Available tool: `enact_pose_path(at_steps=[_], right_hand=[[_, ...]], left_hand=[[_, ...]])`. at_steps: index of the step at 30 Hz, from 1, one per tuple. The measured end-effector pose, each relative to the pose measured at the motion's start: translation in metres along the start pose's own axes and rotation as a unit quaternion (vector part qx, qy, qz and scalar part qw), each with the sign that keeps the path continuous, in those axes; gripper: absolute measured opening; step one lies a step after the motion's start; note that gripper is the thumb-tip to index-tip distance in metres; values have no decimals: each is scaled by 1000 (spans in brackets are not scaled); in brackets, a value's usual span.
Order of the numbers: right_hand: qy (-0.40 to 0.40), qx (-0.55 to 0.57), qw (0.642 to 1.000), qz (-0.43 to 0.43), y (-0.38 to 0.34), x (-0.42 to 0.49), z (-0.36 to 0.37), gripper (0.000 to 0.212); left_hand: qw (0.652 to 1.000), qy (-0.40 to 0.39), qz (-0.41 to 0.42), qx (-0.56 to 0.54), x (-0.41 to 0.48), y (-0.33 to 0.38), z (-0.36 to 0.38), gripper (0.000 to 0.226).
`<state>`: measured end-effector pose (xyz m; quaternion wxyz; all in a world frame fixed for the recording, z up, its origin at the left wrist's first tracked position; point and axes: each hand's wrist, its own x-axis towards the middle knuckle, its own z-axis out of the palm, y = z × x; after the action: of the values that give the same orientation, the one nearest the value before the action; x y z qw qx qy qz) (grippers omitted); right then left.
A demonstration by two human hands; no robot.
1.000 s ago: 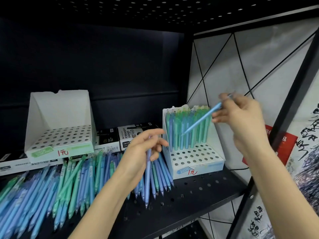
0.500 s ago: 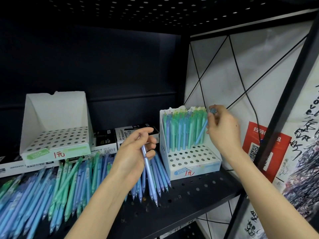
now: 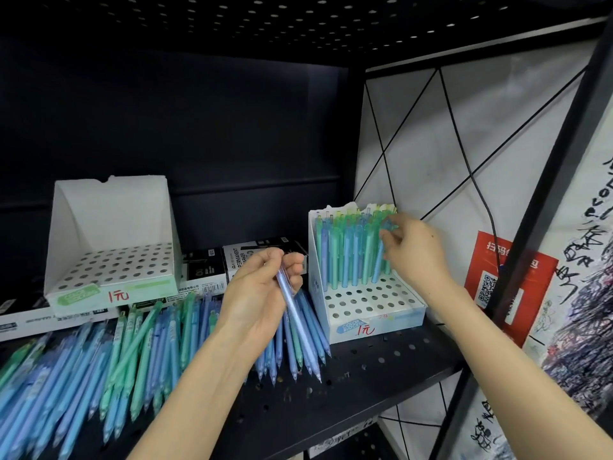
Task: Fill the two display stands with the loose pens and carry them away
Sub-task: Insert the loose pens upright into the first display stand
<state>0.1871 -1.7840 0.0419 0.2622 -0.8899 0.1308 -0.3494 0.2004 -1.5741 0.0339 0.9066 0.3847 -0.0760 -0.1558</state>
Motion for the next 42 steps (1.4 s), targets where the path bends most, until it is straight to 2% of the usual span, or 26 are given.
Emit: enact_pose_path(at_steps=[4,5,8,9,10,12,14,19,22,25,27,28,36,39,42], right_hand=[[-37,-61,997,20,-4,0,4,24],[-26,-81,996,21,-6,-3,2,24],[82,-135,987,-27,-20,-25,-6,27],[94,-106,989,-50,-30,-36,-8,28],[69,-53,994,-65,-43,-48,-10,27],[-33,71,994,-75,-64,-66,-8,26],[-84,121,985,-89,-74,-74,1,22],[-85,164,980,-76,-67,-73,8,8],[-8,179,983,-29,-51,-58,-13,7],[147,205,968,12,-33,-38,-40,8],[200,151,968,14,-22,-28,-42,10],[205,128,970,17,-16,-24,-39,11],[213,106,971,32,4,-11,-21,16],[204,120,971,39,4,-8,-16,17],[174,87,980,45,6,-8,-9,18]], left_hand=[[1000,-5,-10,-14,0,0,0,10],[1000,-8,-13,-18,0,0,-1,9],[999,-16,-18,-31,-1,3,-2,14],[999,-16,-16,-24,-2,3,-2,16],[1000,-17,-13,-2,-2,3,-1,16],[996,-26,2,86,-5,3,0,15],[985,-32,16,170,-9,1,1,17],[958,-60,41,278,-11,2,4,22],[930,-48,90,354,-6,0,4,27],[851,-10,165,499,3,-6,-4,42],[794,-12,184,579,9,-15,-9,52],[779,-17,180,601,12,-19,-11,56],[748,-72,134,646,22,-35,-19,70],[747,-73,137,647,22,-37,-18,72],[753,-68,136,640,22,-37,-19,73]])
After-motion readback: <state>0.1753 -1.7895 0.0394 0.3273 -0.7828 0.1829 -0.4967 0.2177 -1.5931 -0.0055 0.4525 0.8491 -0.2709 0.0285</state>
